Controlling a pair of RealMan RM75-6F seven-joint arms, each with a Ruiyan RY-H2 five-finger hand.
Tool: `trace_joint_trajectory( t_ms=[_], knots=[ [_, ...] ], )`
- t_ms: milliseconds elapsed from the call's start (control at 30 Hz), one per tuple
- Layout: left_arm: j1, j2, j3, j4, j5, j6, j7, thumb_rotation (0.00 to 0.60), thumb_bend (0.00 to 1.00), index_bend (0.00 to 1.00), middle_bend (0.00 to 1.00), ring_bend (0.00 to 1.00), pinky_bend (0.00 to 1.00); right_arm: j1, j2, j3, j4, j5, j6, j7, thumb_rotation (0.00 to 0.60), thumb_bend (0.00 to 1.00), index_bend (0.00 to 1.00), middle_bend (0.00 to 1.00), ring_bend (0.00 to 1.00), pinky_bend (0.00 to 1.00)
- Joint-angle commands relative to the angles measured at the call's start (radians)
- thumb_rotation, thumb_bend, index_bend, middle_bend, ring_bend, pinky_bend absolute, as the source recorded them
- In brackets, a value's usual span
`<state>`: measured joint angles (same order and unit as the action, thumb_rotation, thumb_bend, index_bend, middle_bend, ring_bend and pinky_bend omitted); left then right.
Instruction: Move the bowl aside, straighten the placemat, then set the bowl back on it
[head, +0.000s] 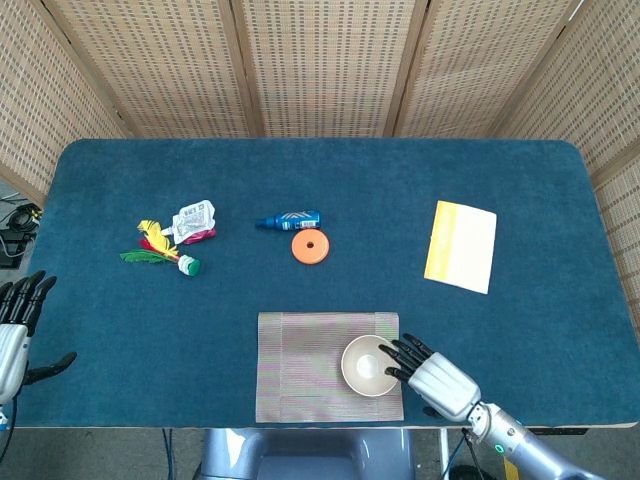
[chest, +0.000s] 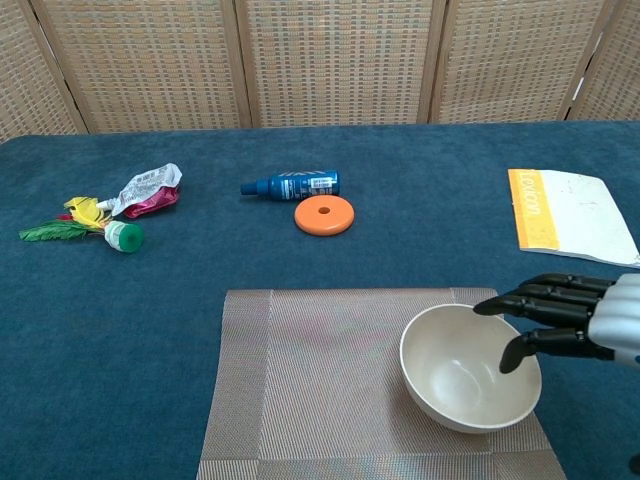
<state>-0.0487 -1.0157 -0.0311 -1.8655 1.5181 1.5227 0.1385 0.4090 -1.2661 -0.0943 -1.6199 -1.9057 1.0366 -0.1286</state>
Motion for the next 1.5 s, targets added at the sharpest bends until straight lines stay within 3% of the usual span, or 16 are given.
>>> trace_joint_trajectory(
  t_ms=[33,233,467,533,633,800,867,1000,1233,1400,1500],
  knots=[
    [0.001,0.002,0.000,0.001,0.000,0.002,-0.004,0.600,0.07,0.00,0.00,0.00,0.00,0.014,-0.020,0.005,-0.002,0.014,-0.013,-0.015,0.600,0.20,0.29,0.00,0.00,0.00],
    [-0.001,0.003,-0.001,0.002,-0.004,-0.001,-0.008,0.600,0.07,0.00,0.00,0.00,0.00,0.040,-0.063,0.008,0.013,0.052,-0.058,-0.042,0.600,0.37,0.39,0.00,0.00,0.00],
    [-0.001,0.007,-0.006,0.003,-0.012,-0.001,-0.020,0.600,0.07,0.00,0.00,0.00,0.00,0.058,-0.112,0.015,0.034,0.095,-0.070,-0.033,0.600,0.63,0.58,0.00,0.00,0.00],
    [-0.001,0.009,-0.007,0.004,-0.013,-0.001,-0.026,0.600,0.07,0.00,0.00,0.00,0.00,0.062,-0.121,0.019,0.040,0.101,-0.054,-0.006,0.600,0.67,0.63,0.00,0.00,0.00],
    [-0.002,0.010,-0.007,0.005,-0.014,-0.001,-0.031,0.600,0.07,0.00,0.00,0.00,0.00,0.066,-0.129,0.023,0.047,0.101,-0.023,0.040,0.600,0.67,0.70,0.00,0.00,0.00],
    [-0.001,0.014,-0.007,0.006,-0.016,-0.001,-0.040,0.600,0.07,0.00,0.00,0.00,0.00,0.068,-0.134,0.039,0.058,0.112,0.033,0.130,0.600,0.67,0.72,0.00,0.00,0.00],
    [0.001,0.017,-0.008,0.006,-0.015,0.003,-0.047,0.600,0.07,0.00,0.00,0.00,0.00,0.066,-0.120,0.092,0.067,0.158,0.086,0.204,0.600,0.67,0.72,0.00,0.00,0.00],
    [0.002,0.019,-0.007,0.006,-0.013,0.004,-0.053,0.600,0.07,0.00,0.00,0.00,0.00,0.080,-0.101,0.147,0.110,0.218,0.108,0.272,0.600,0.67,0.72,0.00,0.00,0.00],
    [-0.005,0.016,-0.010,0.008,-0.026,-0.011,-0.047,0.600,0.07,0.00,0.00,0.00,0.00,0.115,-0.093,0.247,0.190,0.372,0.068,0.339,0.600,0.67,0.73,0.00,0.00,0.00],
    [-0.028,-0.001,-0.026,0.023,-0.066,-0.048,-0.029,0.600,0.07,0.00,0.00,0.00,0.00,0.165,-0.152,0.329,0.348,0.530,-0.014,0.320,0.600,0.67,0.72,0.00,0.00,0.00],
    [-0.044,-0.011,-0.032,0.032,-0.084,-0.074,-0.021,0.600,0.07,0.00,0.00,0.00,0.00,0.190,-0.195,0.346,0.448,0.593,-0.068,0.315,0.600,0.67,0.72,0.00,0.00,0.00]
  ],
)
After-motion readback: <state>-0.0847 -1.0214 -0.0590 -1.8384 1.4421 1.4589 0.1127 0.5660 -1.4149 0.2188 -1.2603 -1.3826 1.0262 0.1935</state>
